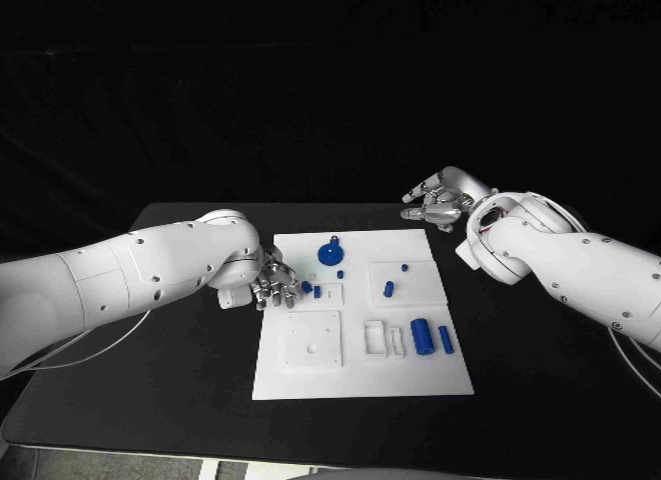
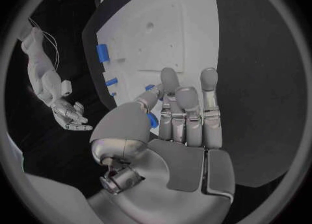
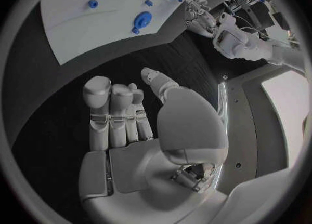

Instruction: Assemble the parts on the task board

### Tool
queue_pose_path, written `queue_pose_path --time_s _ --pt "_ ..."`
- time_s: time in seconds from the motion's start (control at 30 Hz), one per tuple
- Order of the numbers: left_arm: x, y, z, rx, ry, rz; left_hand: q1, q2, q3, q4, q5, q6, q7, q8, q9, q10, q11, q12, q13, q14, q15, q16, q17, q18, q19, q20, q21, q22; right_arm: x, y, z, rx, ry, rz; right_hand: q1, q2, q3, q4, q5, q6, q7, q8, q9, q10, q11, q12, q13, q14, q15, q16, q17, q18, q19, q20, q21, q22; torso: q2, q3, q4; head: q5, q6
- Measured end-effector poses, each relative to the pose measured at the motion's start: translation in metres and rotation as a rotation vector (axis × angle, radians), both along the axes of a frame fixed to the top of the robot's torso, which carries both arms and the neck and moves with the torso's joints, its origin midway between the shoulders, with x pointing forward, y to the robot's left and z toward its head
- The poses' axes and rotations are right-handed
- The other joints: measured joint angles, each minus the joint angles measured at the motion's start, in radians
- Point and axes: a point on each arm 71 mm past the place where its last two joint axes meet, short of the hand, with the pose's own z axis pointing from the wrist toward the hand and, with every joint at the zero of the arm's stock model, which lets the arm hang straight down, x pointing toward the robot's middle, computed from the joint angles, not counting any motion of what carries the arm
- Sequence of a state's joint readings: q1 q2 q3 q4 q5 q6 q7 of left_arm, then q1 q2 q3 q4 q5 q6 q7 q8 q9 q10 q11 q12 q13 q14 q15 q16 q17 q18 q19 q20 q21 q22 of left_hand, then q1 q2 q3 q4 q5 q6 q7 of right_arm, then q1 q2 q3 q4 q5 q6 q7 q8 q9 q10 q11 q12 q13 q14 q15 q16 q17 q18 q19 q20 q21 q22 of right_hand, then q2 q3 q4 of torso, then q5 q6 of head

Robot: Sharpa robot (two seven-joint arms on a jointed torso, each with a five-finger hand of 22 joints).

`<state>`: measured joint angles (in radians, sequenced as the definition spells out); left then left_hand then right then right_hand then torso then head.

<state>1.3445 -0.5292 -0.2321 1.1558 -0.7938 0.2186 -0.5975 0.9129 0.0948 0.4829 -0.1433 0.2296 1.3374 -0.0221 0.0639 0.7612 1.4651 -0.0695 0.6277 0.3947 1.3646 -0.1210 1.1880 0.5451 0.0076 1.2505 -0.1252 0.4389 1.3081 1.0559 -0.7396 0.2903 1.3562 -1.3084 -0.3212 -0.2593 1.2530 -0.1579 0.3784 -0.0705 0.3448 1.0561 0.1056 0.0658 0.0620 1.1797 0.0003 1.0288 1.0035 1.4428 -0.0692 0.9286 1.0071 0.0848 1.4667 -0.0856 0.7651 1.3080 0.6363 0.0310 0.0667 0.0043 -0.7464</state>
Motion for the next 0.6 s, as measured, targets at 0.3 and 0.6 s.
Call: queue_pose_path --time_s 0.3,0.6 --pt "0.0001 0.0003 0.0 -0.001 -0.001 0.002 0.014 -0.024 -0.032 0.027 -0.035 0.004 -0.011 0.003 -0.009 0.0 0.0 0.0 0.0 0.0 0.0 0.0 -0.005 0.0 0.0 0.0 -0.006 0.0 0.0 0.0 -0.0001 0.0 0.0 0.0 0.0 0.0 0.0 0.0 0.0 0.0 0.0 0.0 0.0 0.0 0.0 0.0 0.0 0.0 0.0 0.0 0.0 0.0 0.0 0.0 0.0 0.0 0.0 0.0 0.0 0.001 0.001" --pt "0.0001 0.0011 0.0001 -0.002 -0.002 0.003 0.022 -0.038 -0.043 0.032 -0.045 0.004 -0.011 0.005 -0.012 0.0 0.0 0.0 0.0 0.0 0.0 0.0 -0.006 0.0 0.0 0.0 -0.006 0.0 0.0001 0.0 -0.0002 0.0 0.001 0.0 0.0 0.0 0.0 0.0 0.0 0.0 0.0 0.0 0.0 0.0 0.0 0.0 0.0 0.0 0.0 0.0 0.0 0.0 0.0 0.0 0.0 0.0 0.0 0.0001 -0.0004 0.0 0.003"
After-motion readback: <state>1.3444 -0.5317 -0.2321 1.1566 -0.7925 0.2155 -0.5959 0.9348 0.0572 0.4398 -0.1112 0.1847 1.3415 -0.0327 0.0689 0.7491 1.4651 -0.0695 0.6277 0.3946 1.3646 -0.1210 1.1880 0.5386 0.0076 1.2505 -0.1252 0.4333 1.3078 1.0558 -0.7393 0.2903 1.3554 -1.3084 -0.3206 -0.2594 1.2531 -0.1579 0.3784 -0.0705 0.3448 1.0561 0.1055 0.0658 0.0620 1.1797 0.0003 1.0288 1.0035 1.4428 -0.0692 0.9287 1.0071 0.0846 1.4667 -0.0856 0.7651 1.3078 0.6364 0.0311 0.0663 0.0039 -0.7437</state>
